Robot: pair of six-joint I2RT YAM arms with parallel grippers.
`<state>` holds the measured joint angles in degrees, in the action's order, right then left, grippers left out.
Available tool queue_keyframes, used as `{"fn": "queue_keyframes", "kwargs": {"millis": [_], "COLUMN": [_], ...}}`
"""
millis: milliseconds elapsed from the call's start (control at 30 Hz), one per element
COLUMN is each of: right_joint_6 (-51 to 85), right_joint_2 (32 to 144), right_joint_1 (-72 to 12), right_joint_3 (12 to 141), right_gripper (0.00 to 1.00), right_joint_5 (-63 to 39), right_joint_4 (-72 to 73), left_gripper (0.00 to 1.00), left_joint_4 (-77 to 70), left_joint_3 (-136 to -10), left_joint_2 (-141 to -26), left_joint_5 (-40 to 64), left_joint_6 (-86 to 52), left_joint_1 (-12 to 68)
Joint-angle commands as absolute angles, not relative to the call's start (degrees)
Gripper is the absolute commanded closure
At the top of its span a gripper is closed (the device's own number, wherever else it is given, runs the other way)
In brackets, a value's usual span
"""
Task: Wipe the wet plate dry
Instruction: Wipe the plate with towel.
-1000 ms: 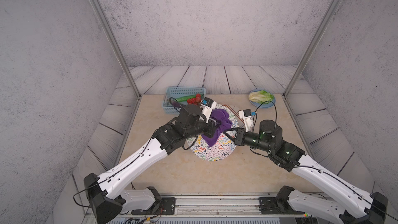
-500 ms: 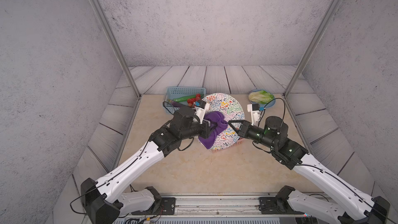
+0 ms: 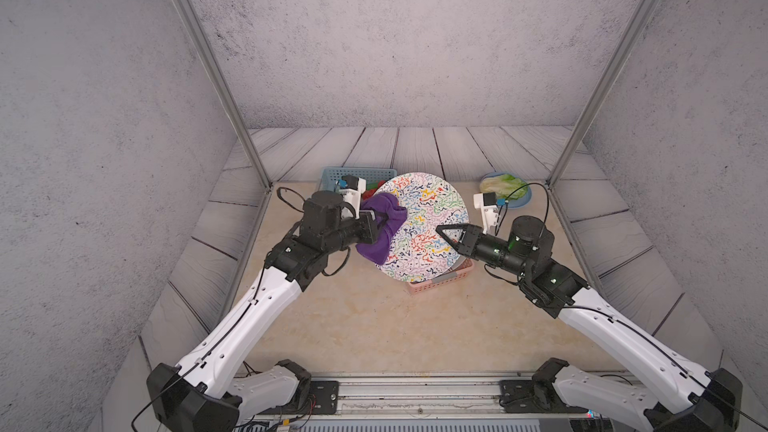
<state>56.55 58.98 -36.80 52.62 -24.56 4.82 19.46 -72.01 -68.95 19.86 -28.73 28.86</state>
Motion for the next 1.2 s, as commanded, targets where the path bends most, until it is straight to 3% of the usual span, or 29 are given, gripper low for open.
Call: {"fn": "queue_keyframes", "kwargs": {"millis": [0,67,233,367,467,600,667,833,900,1167], "right_joint_6": [56.89,56.57,57.24,65.33,74.10,81.50,83.84,85.83,87.88,90.72], "right_joint_2": [55.24,55.61,54.39,54.05,54.10,54.93,53.58,49.74,49.72,52.80], "right_joint_1": [-39.99,-40.57,-40.05,-31.64,-26.85,-26.35,-26.29,-26.28,-26.27,-26.31], "right_joint_3": [53.23,53.00,52.96,54.34,51.17,49.07,47.38,44.64,43.47,44.61], "right_gripper": [1.00,1.00,1.00,1.00,1.00,1.00,1.00,1.00,1.00,1.00], "right_joint_5": [-38.77,-39.80,-30.50,-27.26,-29.75,-32.80,-31.11,-27.72,-26.88,-30.81], "right_joint_4": [18.00,18.47,17.69,16.54,28.34,43.15,46.34,48.92,53.13,59.41], "left_gripper": [1.00,1.00,1.00,1.00,1.00,1.00,1.00,1.00,1.00,1.00], "left_joint_4": [24.77,25.76,29.02,22.52,10.66,7.65,-0.70,-38.02,-45.13,-45.86], "left_joint_3": [-78.11,-81.24,-83.15,-73.64,-65.33,-64.28,-62.09,-58.00,-59.15,-63.44], "left_joint_2": [-74.91,-77.88,-80.18,-73.07,-65.59,-63.01,-61.59,-63.71,-65.78,-66.32], "left_joint_5": [30.67,34.97,27.45,25.79,33.15,37.93,40.65,43.02,41.86,39.02], "left_joint_6": [-24.01,-21.57,-16.40,-28.47,-40.64,-46.96,-55.21,-86.59,-93.86,-96.53], "left_joint_1": [29.55,32.62,40.75,35.15,27.92,23.93,21.70,19.08,19.15,19.37]}}
